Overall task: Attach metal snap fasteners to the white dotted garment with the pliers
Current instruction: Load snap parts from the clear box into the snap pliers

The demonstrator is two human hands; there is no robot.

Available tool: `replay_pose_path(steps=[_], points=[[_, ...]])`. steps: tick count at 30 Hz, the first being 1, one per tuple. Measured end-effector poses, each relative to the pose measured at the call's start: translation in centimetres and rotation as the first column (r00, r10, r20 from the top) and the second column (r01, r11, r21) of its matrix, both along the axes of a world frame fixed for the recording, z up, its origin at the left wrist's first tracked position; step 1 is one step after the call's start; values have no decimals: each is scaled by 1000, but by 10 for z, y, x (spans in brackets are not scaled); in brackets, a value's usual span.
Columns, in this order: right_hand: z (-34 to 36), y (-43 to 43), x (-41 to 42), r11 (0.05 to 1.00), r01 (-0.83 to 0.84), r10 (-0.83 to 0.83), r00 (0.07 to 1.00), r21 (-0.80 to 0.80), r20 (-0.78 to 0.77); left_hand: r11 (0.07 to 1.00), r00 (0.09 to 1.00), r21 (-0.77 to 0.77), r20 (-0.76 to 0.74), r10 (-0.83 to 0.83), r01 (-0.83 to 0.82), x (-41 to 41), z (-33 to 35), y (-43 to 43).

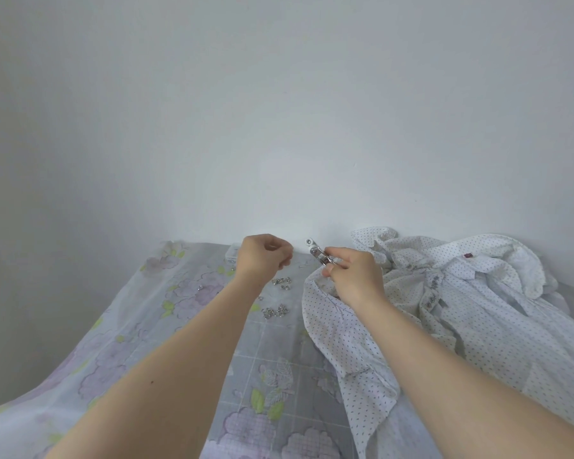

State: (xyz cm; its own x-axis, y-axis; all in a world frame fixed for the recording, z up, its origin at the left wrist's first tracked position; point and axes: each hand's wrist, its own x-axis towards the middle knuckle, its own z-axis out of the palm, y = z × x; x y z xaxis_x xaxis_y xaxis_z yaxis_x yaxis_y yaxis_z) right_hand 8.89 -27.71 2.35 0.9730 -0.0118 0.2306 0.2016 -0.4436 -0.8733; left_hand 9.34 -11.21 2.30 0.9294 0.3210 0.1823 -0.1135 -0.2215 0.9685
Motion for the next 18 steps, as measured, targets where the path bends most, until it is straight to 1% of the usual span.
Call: replay_pose_path(steps=[1,3,5,6,10,13,15,18], points=[[0,0,-1,1000,1,-1,1000,0,-3,999,1000,41,-16,-1,2,-1,-2,1],[0,0,-2,1000,2,-2,1000,-1,-7,981,996,194,-87,14,3,-4,-7,6],[0,0,-3,1000,1,-1,1000,-5,-12,929,985,370,-165,54,11,-7,-15,13],[0,0,-3,1000,1,-1,1000,-5,-15,905,979,425,-192,71,17,-9,-19,18],[0,0,-6,1000,-2,1,1000,-10,-9,852,962,518,-262,77,73,-14,-31,27],[-1,1,-7,1000,-2,2,1000,-13,-6,831,957,545,-282,60,108,-15,-37,22],[-1,1,-6,1000,-6,6,1000,-15,-8,817,960,565,-275,55,115,-14,-40,18],[-1,1,-6,1000,-9,9,1000,-10,-16,827,975,555,-218,34,95,-13,-40,14]])
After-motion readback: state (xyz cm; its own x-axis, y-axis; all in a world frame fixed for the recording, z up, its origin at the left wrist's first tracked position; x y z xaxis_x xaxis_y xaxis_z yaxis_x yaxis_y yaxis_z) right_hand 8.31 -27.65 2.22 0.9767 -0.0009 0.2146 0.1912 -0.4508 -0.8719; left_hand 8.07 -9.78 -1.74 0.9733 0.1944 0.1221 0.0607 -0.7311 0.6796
